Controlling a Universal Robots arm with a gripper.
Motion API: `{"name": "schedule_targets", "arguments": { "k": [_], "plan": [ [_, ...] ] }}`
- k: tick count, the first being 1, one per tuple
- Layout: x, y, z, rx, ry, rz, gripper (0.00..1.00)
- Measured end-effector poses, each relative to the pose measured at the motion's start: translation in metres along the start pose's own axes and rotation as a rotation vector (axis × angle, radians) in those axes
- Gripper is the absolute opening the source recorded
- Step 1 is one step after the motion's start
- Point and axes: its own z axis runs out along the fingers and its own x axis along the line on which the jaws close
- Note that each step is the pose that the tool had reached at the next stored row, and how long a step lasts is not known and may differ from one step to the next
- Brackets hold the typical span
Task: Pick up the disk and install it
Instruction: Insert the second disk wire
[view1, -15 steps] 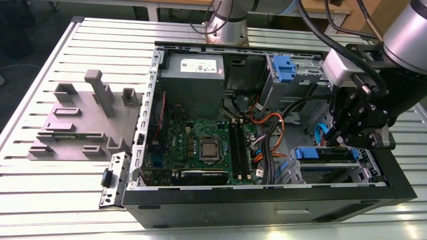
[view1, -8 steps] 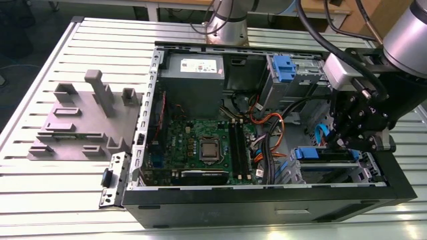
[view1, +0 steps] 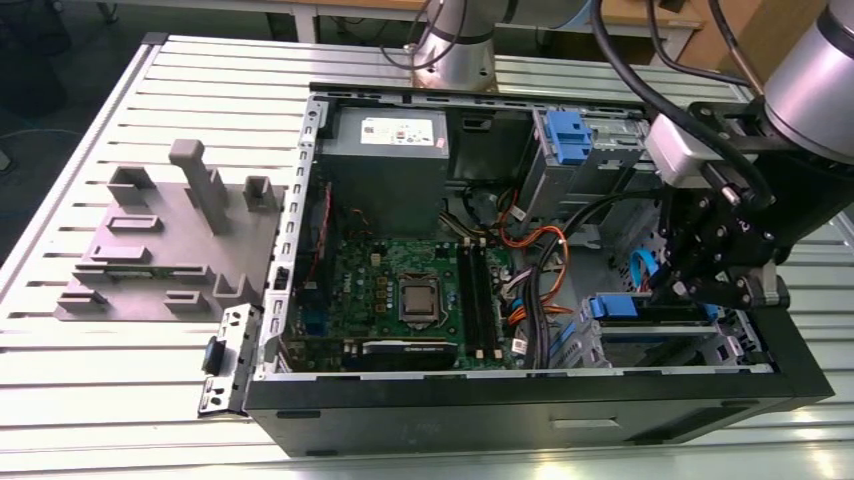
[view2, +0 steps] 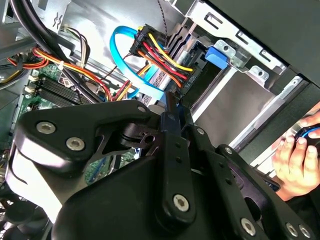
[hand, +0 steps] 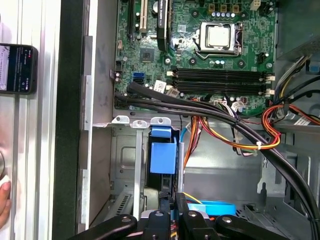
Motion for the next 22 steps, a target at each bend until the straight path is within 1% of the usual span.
{"name": "schedule_targets", "arguments": {
  "k": [13,19,22],
  "plan": [
    [0.0003,0.0000,0.0037,0.0000,0.0001,0.000,0.16],
    [0.0007,0.0000,0.0078,0.0000,0.0003,0.000,0.16],
    [0.0008,0.0000,0.0083,0.0000,0.0004,0.000,0.16]
  ]
}}
